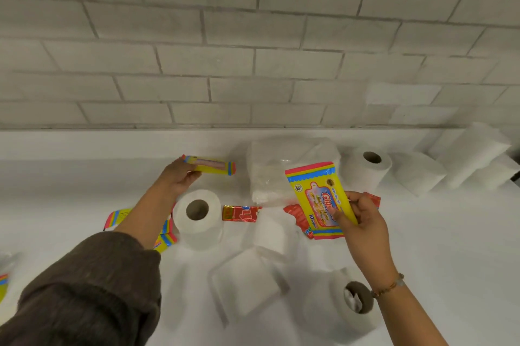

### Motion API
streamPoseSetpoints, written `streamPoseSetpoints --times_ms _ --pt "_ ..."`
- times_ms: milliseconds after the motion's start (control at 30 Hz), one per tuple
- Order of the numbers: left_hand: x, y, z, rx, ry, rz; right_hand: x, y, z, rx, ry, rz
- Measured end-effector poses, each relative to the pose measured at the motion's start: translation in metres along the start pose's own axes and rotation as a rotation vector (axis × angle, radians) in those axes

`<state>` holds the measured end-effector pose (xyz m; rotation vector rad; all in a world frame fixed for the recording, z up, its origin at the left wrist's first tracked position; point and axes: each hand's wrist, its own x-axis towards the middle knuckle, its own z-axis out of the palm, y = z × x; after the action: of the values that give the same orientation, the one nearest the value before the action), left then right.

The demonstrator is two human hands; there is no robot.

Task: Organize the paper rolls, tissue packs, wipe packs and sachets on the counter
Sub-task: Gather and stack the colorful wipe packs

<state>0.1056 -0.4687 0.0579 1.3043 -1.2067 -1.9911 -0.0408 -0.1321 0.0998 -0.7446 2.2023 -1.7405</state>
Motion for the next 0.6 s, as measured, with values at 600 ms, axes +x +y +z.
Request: streamPoseSetpoints --times_ms 600 --pt "-0.091 0.008 -0.041 0.26 0.2 0.138 -0.005 -0.027 0.031 -0.16 -0.211 -0.151"
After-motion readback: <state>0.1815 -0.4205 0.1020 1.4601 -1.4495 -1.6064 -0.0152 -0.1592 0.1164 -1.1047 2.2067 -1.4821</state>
